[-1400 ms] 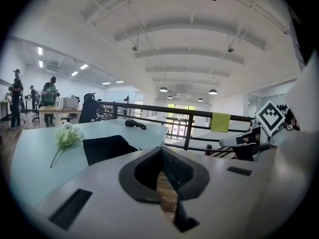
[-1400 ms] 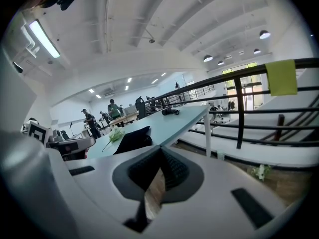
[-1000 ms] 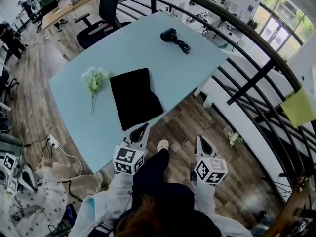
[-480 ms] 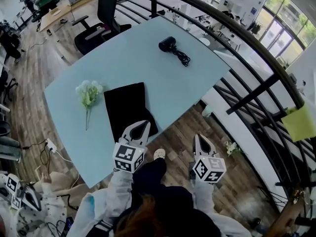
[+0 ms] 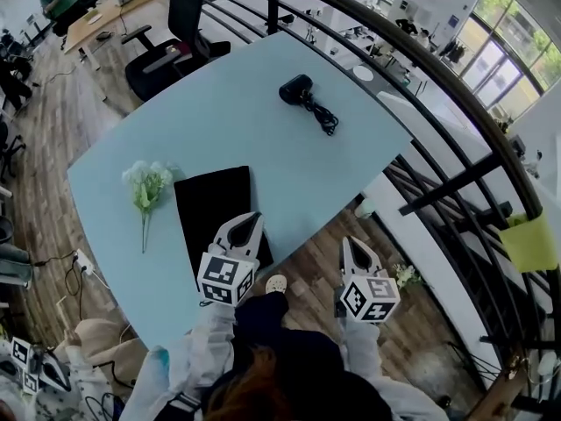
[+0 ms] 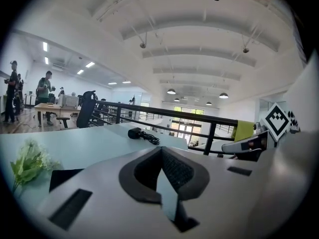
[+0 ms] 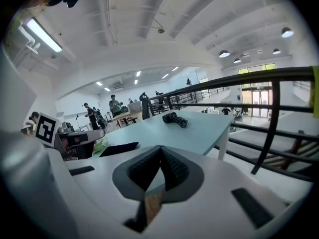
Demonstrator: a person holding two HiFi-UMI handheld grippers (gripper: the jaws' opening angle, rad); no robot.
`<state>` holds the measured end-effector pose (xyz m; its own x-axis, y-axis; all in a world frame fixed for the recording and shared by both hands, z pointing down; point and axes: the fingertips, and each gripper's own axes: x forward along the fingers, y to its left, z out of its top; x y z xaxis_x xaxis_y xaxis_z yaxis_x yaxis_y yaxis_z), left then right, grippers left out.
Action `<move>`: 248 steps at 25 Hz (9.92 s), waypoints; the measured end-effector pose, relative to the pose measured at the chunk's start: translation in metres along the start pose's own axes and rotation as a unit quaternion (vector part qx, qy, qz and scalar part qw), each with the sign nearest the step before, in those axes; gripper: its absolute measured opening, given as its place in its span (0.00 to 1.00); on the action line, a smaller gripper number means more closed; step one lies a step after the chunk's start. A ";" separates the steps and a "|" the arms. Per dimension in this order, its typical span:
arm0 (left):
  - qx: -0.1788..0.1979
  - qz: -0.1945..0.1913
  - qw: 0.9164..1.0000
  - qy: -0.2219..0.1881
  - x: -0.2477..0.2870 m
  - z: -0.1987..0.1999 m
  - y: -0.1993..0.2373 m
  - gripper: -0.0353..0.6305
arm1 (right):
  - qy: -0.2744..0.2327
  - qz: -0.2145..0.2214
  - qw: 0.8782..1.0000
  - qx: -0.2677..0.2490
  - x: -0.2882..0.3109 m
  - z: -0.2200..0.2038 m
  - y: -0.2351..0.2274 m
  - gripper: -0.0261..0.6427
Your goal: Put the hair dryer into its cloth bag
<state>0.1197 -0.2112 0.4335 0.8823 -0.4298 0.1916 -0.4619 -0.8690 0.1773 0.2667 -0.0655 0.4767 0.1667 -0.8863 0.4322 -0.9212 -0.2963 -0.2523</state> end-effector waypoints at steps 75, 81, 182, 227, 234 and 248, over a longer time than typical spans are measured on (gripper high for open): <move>-0.122 0.281 0.951 0.054 0.232 -0.029 0.154 0.08 | 0.267 0.152 0.919 -0.247 0.487 0.096 -0.091 0.53; -0.114 0.275 0.954 0.049 0.224 -0.022 0.142 0.08 | 0.229 0.148 0.929 -0.250 0.481 0.107 -0.092 0.37; 0.015 0.119 0.961 0.251 -0.068 -0.165 0.068 0.15 | 0.193 0.193 0.939 -0.208 0.013 -0.091 0.062 0.33; 0.065 -0.031 0.996 0.056 -0.077 -0.053 -0.060 0.10 | 0.270 0.326 0.898 -0.118 0.033 -0.128 0.143 0.33; 0.046 -0.056 0.995 0.064 -0.086 -0.064 -0.073 0.10 | 0.267 0.325 0.906 -0.055 0.042 -0.117 0.155 0.33; 0.022 -0.060 0.996 0.067 -0.106 -0.072 -0.091 0.09 | 0.256 0.302 0.914 0.091 0.071 -0.105 0.169 0.33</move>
<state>0.0619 -0.0691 0.4670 0.9093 -0.2882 0.3000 -0.3470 -0.9233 0.1648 0.0855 -0.1416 0.5559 -0.5817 -0.6382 0.5044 -0.7101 0.0959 -0.6976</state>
